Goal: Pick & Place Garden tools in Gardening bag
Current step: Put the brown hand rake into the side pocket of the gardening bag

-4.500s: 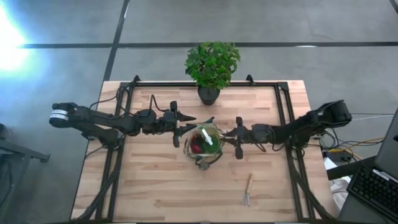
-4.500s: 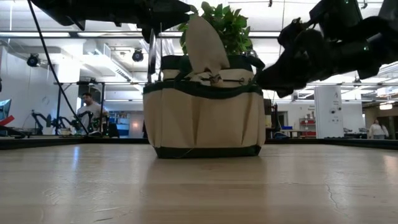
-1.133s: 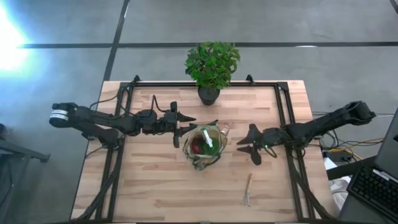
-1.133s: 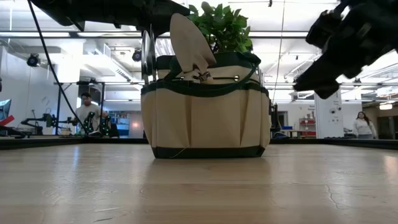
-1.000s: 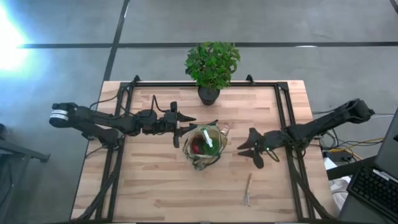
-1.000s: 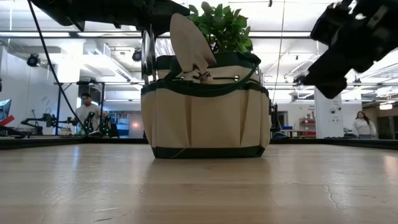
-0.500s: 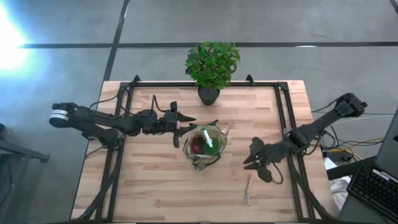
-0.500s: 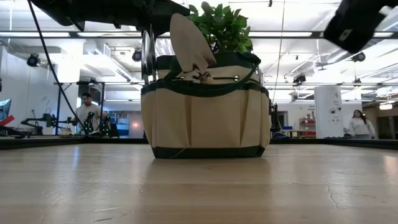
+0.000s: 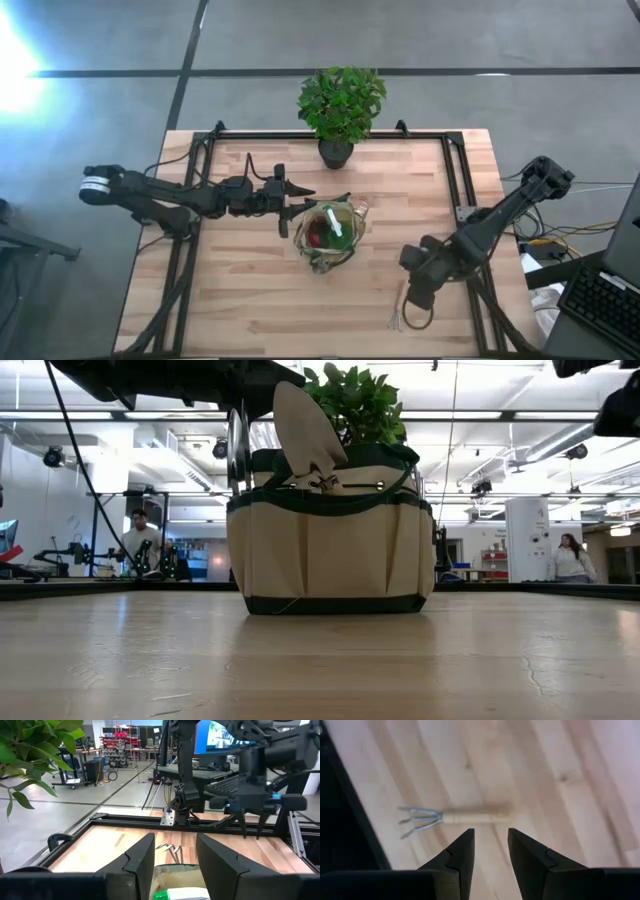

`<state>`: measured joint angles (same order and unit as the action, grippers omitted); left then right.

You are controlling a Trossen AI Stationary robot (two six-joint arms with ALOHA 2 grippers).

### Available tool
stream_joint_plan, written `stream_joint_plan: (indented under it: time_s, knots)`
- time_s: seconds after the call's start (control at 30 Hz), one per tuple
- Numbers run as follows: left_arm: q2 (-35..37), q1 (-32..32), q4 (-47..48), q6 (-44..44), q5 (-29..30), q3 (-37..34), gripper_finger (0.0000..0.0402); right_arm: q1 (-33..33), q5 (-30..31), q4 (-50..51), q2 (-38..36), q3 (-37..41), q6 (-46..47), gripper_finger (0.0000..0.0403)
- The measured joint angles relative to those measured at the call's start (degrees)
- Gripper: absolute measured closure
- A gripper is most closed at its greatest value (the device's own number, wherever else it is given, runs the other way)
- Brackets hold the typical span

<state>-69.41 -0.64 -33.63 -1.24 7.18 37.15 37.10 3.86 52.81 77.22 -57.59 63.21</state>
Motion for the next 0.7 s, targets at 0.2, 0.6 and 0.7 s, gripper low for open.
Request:
stream_joint_plan:
  time_s: [0.2, 0.6, 0.7]
  knots:
    - [0.0, 0.0, 0.0, -0.1, 0.0, 0.0, 0.0255, 0.4, -3.0, 1.3, 6.7, -3.6, -7.8, 0.0285]
    - [0.0, 0.0, -0.1, 0.3, 0.0, 0.0, 0.0255, 0.6, -5.4, 13.4, 25.1, -13.6, -42.9, 0.0302]
    - [0.0, 0.0, -0.1, 0.3, 0.0, 0.0, 0.0254, 0.8, -5.4, 15.0, 29.2, -16.0, -50.6, 0.0305]
